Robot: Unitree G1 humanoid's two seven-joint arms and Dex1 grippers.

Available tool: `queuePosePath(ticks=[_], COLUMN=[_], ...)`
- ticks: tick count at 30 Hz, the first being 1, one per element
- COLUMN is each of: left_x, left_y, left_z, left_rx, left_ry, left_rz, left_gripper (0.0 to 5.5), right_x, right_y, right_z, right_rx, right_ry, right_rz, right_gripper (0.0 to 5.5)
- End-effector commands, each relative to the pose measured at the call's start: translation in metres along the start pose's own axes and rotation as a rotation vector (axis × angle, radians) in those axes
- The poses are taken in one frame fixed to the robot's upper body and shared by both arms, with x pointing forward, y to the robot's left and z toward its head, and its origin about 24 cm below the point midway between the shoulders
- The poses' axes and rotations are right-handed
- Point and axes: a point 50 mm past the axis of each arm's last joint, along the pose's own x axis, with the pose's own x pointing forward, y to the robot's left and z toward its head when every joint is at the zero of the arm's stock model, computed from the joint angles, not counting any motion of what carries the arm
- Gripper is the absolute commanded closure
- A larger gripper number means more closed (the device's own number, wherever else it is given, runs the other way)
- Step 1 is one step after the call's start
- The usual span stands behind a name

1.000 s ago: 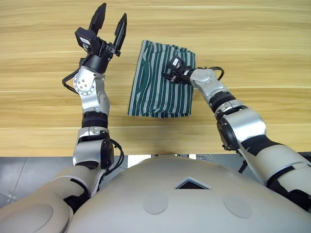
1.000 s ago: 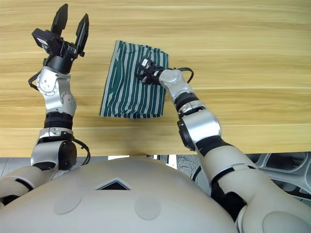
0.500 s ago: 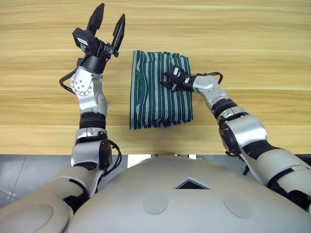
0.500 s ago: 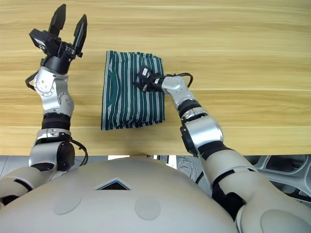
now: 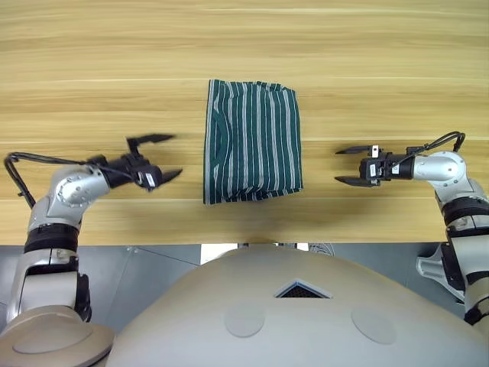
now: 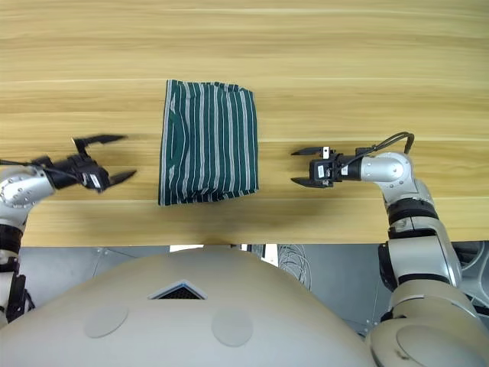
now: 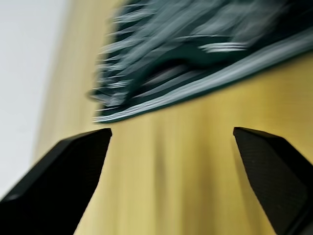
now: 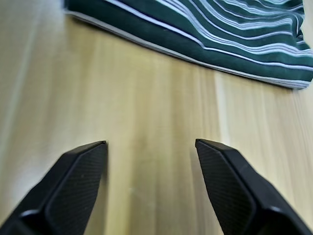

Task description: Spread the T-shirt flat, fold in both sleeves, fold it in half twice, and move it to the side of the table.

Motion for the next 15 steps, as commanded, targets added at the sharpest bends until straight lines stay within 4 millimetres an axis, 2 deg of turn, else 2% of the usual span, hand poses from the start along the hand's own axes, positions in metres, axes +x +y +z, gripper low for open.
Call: queuePosePath(ticks=[1,5,15], left_x=[0.004,0.016,0.067], left_y=[-0.009,-0.024,-0.021], left_z=[-0.002,0.002,0.028], left_rx=[0.063,0.048,0.075], left_ry=[-0.004,-0.053,-0.246], left_rz=[-0.101,-0.166,-0.155], left_gripper=[1.0,1.0,1.0], right_x=[0.016,0.034,0.066], right_y=[0.005,-0.003,-0.006], right_z=[0.005,0.019,0.036], right_rx=[-0.06,-0.147,-0.196], right_ry=[-0.014,-0.074,-0.138], right_rz=[0.072,0.044,0.067], right_gripper=[2.1,2.1,2.1])
